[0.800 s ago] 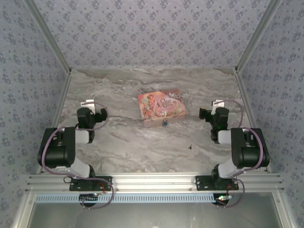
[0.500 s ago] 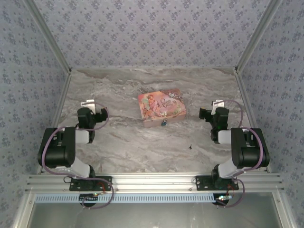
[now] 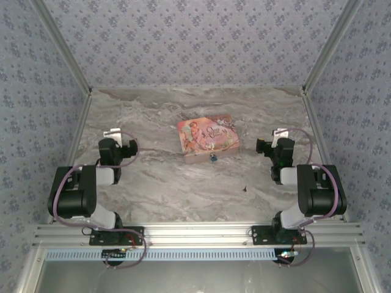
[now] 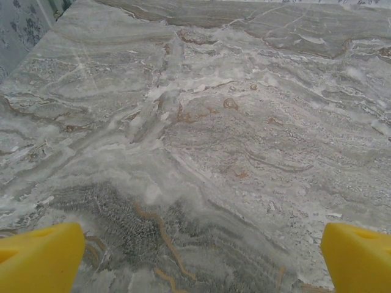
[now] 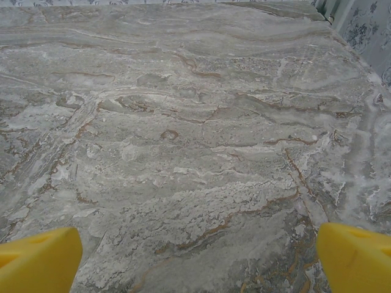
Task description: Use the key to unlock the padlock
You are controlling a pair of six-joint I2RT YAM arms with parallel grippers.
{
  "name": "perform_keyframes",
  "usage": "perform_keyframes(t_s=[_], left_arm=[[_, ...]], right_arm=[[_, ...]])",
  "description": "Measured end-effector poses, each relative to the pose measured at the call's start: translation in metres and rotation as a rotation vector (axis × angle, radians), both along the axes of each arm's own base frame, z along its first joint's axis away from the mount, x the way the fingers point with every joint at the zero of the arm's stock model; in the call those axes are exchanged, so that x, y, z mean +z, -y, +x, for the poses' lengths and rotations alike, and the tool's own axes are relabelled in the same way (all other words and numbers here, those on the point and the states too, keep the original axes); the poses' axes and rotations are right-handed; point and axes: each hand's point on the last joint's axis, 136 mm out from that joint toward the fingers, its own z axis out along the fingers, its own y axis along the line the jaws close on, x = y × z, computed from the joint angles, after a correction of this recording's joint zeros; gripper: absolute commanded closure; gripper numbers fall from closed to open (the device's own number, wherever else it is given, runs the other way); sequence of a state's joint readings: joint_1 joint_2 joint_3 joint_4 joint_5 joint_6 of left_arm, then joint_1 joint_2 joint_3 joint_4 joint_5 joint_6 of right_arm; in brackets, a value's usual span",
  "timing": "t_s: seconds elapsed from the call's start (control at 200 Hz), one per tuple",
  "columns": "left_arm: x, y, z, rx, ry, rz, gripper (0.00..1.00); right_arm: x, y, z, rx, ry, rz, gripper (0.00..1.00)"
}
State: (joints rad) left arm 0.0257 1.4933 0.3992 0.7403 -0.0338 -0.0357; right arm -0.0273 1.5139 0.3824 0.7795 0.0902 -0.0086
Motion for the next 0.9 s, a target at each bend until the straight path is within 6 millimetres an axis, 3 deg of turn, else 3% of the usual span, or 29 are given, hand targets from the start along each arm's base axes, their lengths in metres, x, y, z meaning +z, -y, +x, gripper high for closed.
perform_keyframes(t_s=[0.065,0.13,0.32,0.4,0.49,0.6,0.735,0.899], left_arm=[[0.014,0.002,-0.005,-0.004,0.013,0.002,0.01],[0.041,0.006,-0.008,-0.011,0.064,-0.001,0.01],[0.122,0.022,-0.015,-0.021,0.204,-0.168,0.01],[0.140,0.035,-0.020,-0.045,0.212,-0.284,0.01],[0.143,0.061,-0.030,-0.107,0.174,-0.407,0.01],[0.133,0.105,-0.047,-0.207,0.075,-0.515,0.01],[0.124,0.167,-0.074,-0.358,-0.032,-0.584,0.01],[0.116,0.211,-0.099,-0.450,-0.105,-0.644,0.01]], right_arm=[[0.003,0.000,-0.003,-0.001,-0.014,0.001,0.00],[0.018,0.002,-0.004,-0.008,-0.003,0.003,0.00],[0.098,0.002,-0.013,-0.028,0.142,0.090,0.00],[0.125,-0.009,-0.019,-0.003,0.166,0.142,0.00],[0.138,-0.031,-0.031,0.043,0.149,0.210,0.03],[0.129,-0.058,-0.053,0.105,0.059,0.290,0.09],[0.096,-0.080,-0.086,0.115,-0.148,0.389,0.24],[0.051,-0.099,-0.132,0.101,-0.417,0.454,0.36]])
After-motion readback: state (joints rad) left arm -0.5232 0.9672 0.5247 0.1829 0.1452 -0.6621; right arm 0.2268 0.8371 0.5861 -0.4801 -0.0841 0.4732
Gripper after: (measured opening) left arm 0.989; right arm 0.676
